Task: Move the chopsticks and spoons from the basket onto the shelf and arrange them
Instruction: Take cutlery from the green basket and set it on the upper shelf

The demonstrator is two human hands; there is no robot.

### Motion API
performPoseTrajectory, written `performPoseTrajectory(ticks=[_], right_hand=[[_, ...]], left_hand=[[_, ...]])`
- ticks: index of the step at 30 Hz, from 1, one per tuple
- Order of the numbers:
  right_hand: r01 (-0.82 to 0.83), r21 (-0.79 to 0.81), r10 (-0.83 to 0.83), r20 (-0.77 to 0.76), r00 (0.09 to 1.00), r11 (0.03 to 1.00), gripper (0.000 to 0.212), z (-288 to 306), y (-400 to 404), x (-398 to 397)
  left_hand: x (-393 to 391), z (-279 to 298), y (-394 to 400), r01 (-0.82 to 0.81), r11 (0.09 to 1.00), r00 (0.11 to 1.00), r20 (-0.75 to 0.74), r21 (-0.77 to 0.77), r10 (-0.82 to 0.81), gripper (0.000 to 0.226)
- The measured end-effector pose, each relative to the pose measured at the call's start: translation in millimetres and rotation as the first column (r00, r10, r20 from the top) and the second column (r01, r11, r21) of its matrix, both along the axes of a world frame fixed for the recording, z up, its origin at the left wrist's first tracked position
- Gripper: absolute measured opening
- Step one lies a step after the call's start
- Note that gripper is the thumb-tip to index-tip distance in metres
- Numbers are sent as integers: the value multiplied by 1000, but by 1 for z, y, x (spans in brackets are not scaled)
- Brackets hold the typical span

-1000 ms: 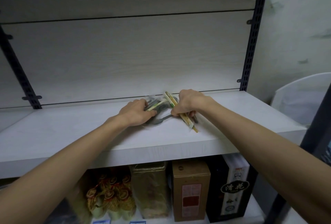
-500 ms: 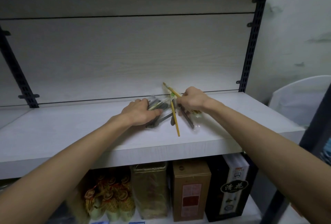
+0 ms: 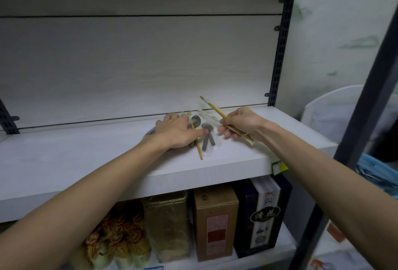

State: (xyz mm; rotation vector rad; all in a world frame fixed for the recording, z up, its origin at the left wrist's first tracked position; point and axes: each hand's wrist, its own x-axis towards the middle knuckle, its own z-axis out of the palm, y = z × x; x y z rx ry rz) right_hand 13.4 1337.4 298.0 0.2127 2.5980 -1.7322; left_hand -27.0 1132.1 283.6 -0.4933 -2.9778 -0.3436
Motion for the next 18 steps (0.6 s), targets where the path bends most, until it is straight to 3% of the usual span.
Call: performPoseTrajectory(ticks=[3, 5, 9, 11, 18], right_hand=[[105, 68, -101, -58, 993, 992, 18, -2, 21, 5], [199, 288, -170, -123, 978, 937, 13, -5, 40, 1], [257, 723, -216, -151, 964, 641, 18, -13, 63, 5], [247, 769, -209, -150, 966, 589, 22, -16, 64, 7], [224, 741, -123, -190, 974, 633, 21, -12, 62, 0]], left_hand=[[2, -2, 6, 60, 998, 997, -48, 21, -59, 60], [0, -1, 6, 80, 995, 995, -67, 64, -76, 49], [-6, 1, 9, 57, 998, 993, -104, 21, -55, 39], [-7, 0, 11, 27, 999, 992, -124, -38, -31, 45], [-13, 1, 12, -37, 990, 970, -243, -137, 3, 39]])
